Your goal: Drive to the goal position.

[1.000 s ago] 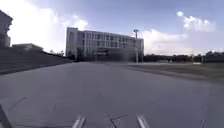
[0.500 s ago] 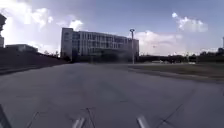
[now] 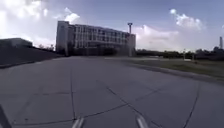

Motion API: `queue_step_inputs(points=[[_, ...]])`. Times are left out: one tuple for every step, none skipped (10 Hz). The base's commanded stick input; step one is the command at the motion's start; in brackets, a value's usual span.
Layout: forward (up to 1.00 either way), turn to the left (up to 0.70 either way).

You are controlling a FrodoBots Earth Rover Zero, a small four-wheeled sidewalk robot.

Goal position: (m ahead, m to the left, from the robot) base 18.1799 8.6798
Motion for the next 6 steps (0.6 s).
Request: queue_step_inputs(points=[[1.00,0.00],[1.00,0.00],[1.00,0.00],[1.00,0.00],[1.00,0.00],[1.00,0.00]])
